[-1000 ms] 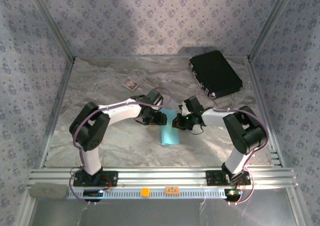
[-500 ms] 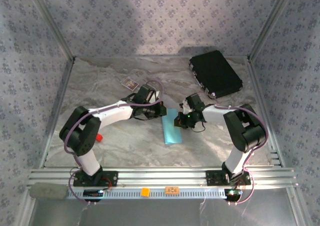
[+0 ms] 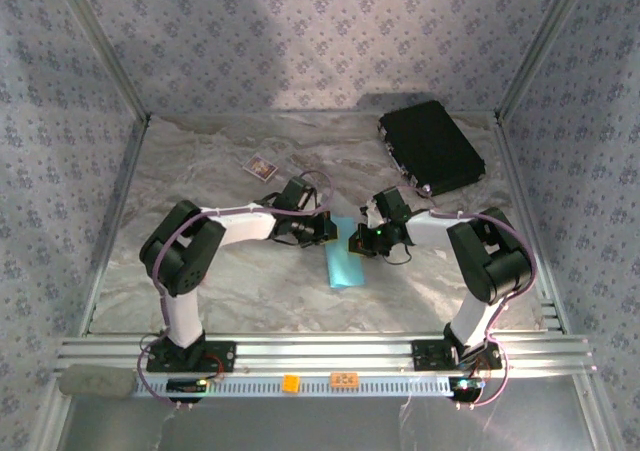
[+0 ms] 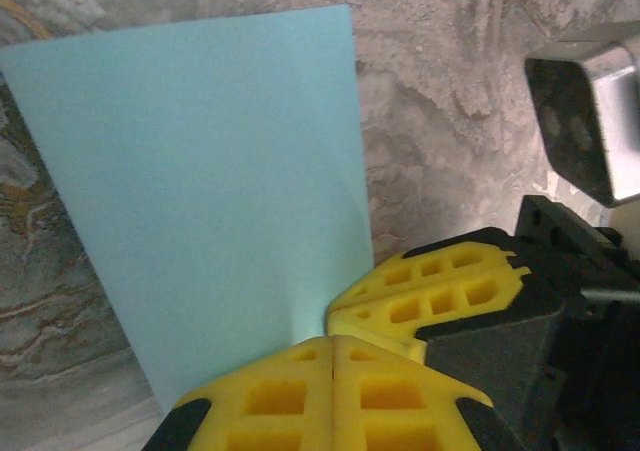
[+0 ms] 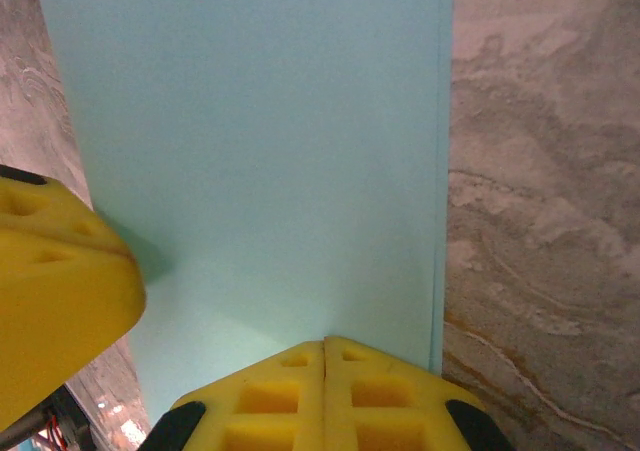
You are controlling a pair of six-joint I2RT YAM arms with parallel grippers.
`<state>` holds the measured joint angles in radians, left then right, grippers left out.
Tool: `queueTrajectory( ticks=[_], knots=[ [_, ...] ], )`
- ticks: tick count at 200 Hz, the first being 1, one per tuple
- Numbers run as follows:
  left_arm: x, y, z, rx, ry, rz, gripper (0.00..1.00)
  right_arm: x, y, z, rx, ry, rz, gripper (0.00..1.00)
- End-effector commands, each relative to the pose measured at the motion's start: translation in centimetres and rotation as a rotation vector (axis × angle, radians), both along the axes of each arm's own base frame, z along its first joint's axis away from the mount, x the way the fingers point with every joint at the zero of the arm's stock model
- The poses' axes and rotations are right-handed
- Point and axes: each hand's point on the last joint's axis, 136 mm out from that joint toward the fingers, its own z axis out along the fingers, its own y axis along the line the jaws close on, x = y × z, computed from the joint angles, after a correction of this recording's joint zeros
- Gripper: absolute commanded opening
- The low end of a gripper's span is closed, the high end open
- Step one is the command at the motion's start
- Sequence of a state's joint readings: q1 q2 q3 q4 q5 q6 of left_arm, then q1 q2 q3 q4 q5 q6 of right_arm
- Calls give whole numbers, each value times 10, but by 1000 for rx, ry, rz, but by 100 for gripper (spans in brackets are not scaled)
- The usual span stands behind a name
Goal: Fold a paper plane with a square sheet of paper (pick it up from the middle)
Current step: First fold the square sheet of paper in half at the center of the table.
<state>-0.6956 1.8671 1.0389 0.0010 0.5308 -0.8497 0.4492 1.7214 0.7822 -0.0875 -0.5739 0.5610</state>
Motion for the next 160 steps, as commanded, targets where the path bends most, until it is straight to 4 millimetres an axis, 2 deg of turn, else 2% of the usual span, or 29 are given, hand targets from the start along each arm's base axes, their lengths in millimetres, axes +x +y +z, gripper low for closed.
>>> queueTrajectory(
  ticks=[1, 62, 77, 98, 139, 160],
  knots=[
    [-4, 9, -15, 38, 10, -12, 0, -29, -32, -42, -164, 139, -52, 0],
    [-14, 38, -61, 161, 35, -5, 0, -29, -33, -44, -172, 143, -63, 0],
    [-15, 45, -66, 178, 39, 7, 0, -30, -34, -46, -173, 146, -66, 0],
    [-10, 45, -57, 168, 20, 11, 0, -31, -34, -46, -174, 146, -68, 0],
    [13, 32, -11, 115, -60, 1, 0, -30, -34, -45, -175, 144, -67, 0],
    [22, 27, -4, 78, -64, -2, 0, -31, -35, -46, -179, 147, -70, 0]
  ],
)
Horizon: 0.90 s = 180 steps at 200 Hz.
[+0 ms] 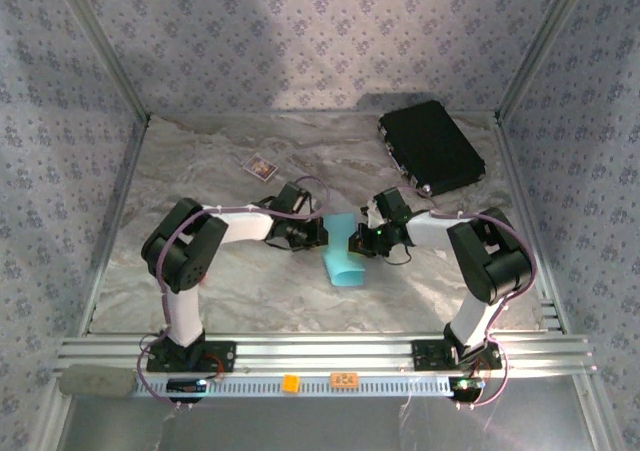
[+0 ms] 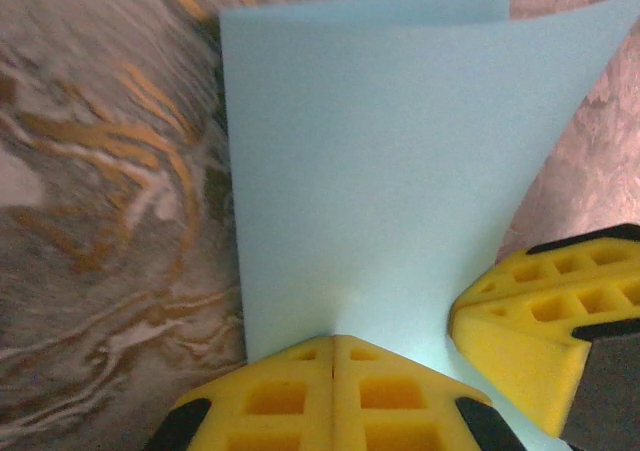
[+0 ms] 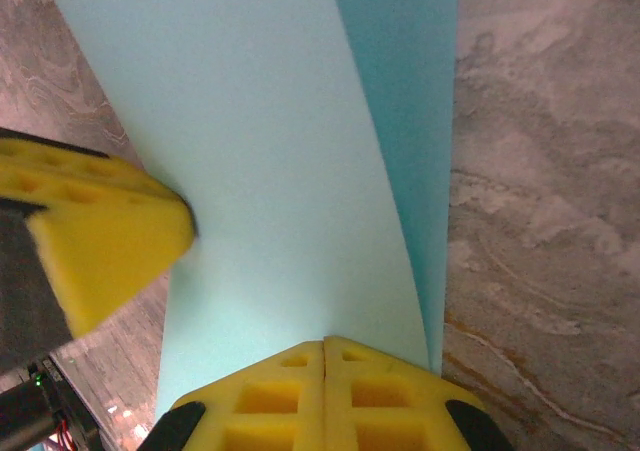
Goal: Fold a paper plane with a square sheet of paper (pick it up from the middle)
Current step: First fold the square sheet of paper in half at the center of the table.
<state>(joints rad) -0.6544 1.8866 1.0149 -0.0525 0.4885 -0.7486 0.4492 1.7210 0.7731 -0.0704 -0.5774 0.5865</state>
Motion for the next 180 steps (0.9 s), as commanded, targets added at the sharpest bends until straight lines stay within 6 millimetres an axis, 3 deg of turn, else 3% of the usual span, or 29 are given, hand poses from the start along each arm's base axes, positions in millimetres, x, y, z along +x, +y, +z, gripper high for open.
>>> queueTrajectory(
  ticks=[1, 59, 108, 125, 180],
  knots=[
    [18, 0, 22, -20, -47, 3, 0, -30, -36, -45, -187, 137, -51, 0],
    [26, 4, -4, -21, 11, 23, 0, -32, -36, -49, -198, 144, -49, 0],
    [20, 25, -28, 61, 34, 58, 1, -33, -37, -49, -199, 145, -50, 0],
    [24, 25, -20, 58, 22, 53, 2, -33, -37, -48, -197, 144, -49, 0],
    [34, -2, 41, -97, -33, 11, 4, -33, -39, -48, -201, 144, -56, 0]
  ],
)
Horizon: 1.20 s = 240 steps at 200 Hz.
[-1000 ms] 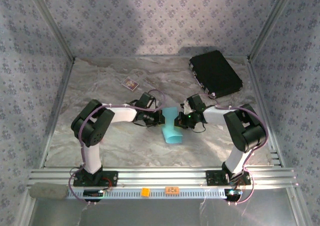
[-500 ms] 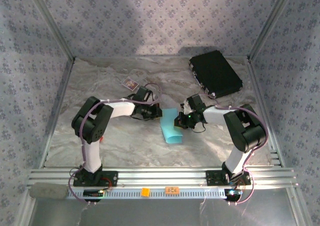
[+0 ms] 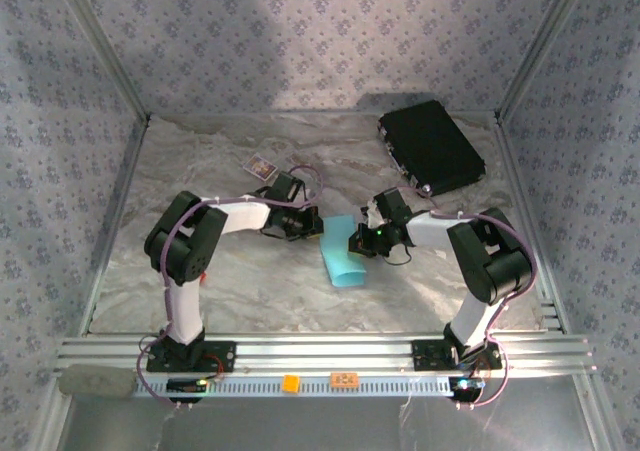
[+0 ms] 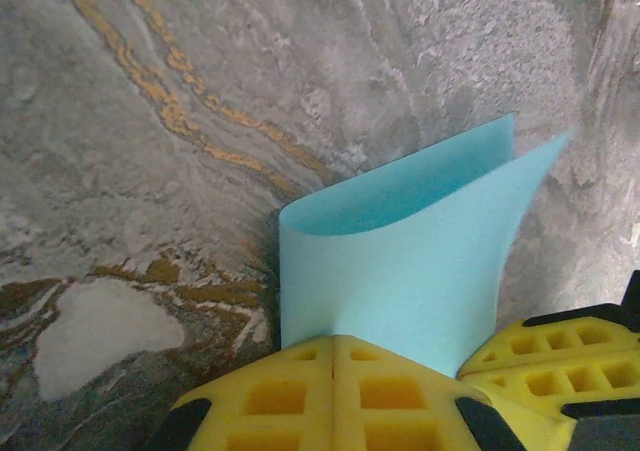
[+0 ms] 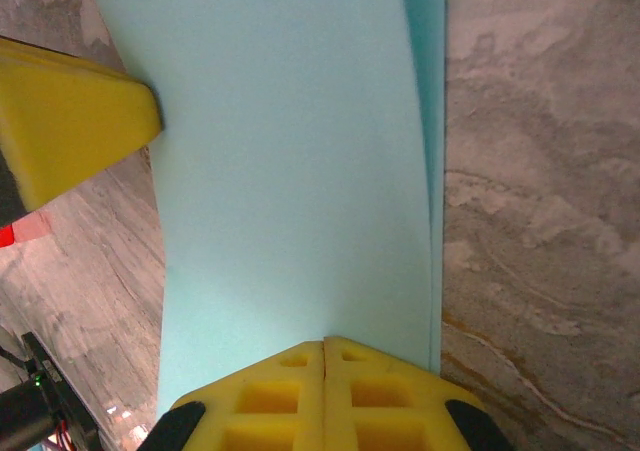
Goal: Fold a paper plane with a square sheet of paper (pick it up from the middle)
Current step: First fold the square sheet of paper in half at the center of the table.
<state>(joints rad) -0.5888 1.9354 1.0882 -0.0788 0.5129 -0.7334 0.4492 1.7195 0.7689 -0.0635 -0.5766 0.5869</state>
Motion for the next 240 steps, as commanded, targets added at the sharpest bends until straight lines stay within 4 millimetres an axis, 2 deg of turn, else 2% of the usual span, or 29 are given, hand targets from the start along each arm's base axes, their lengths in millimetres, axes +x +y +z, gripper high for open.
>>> queueTrajectory(
  ticks=[1, 19, 37, 65, 93, 118, 142, 188, 212, 240],
  knots=[
    [4, -12, 39, -85, -38, -30, 4, -32, -38, -48, -202, 148, -56, 0],
    [-2, -16, 43, -120, -17, -38, 4, -32, -39, -47, -202, 144, -57, 0],
    [-14, -20, 37, -129, 5, -55, 4, -32, -39, -48, -203, 145, -59, 0],
    [-28, -16, 13, -94, 49, -59, 3, -33, -39, -50, -201, 150, -61, 0],
    [-33, -9, -11, -55, 78, -48, 2, -33, -39, -50, -202, 149, -62, 0],
    [-33, -4, -21, -28, 83, -41, 1, -34, -39, -50, -201, 150, -64, 0],
    [-28, -3, -14, -31, 69, -41, 2, -34, -40, -50, -202, 148, -64, 0],
    [-11, -15, 21, -86, 10, -60, 3, -34, -39, -49, -202, 143, -63, 0],
    [-6, -20, 23, -105, 12, -71, 3, -35, -40, -50, -206, 146, -64, 0],
    [-2, -18, 10, -94, 34, -66, 3, -35, -40, -51, -203, 150, -67, 0]
  ],
)
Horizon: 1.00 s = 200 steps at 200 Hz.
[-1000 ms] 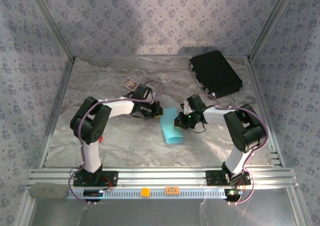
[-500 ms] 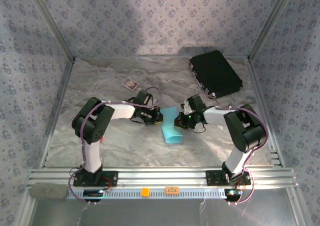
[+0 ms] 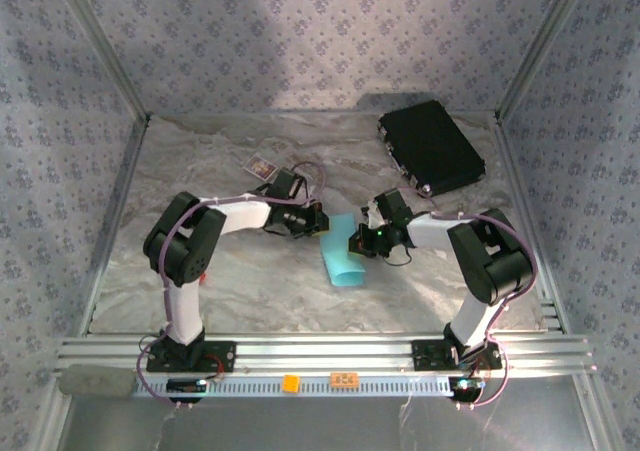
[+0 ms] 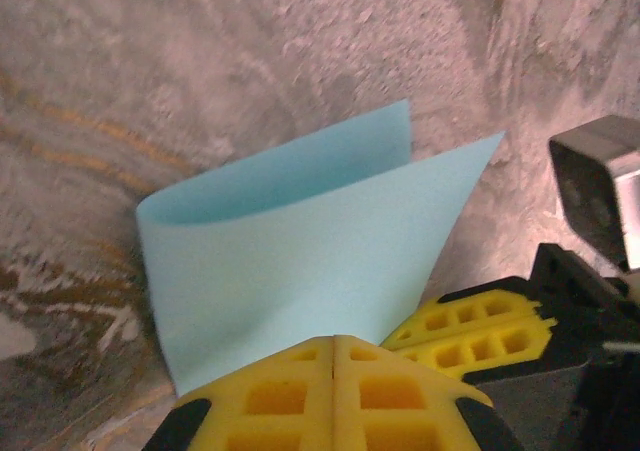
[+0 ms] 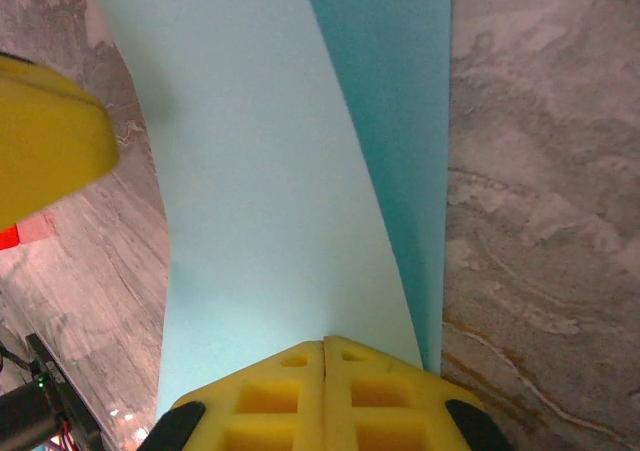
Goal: Fold a paper plane with a square sheet of paper (pick it up from the middle)
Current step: First fold the square sheet of paper in half at the center of the table.
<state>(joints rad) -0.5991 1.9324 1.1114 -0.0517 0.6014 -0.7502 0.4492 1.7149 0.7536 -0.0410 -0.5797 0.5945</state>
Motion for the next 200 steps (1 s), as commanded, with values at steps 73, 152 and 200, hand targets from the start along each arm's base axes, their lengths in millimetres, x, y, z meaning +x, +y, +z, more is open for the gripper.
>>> queueTrajectory(
  ticks=[73, 152, 200],
  knots=[
    [19, 16, -35, 31, 45, 44, 2, -35, -42, -51, -218, 155, -58, 0],
    [32, 4, 7, -55, -17, 34, 4, -35, -44, -50, -220, 152, -62, 0],
    [35, -2, 0, -64, 3, 10, 5, -35, -45, -51, -224, 154, -64, 0]
  ],
)
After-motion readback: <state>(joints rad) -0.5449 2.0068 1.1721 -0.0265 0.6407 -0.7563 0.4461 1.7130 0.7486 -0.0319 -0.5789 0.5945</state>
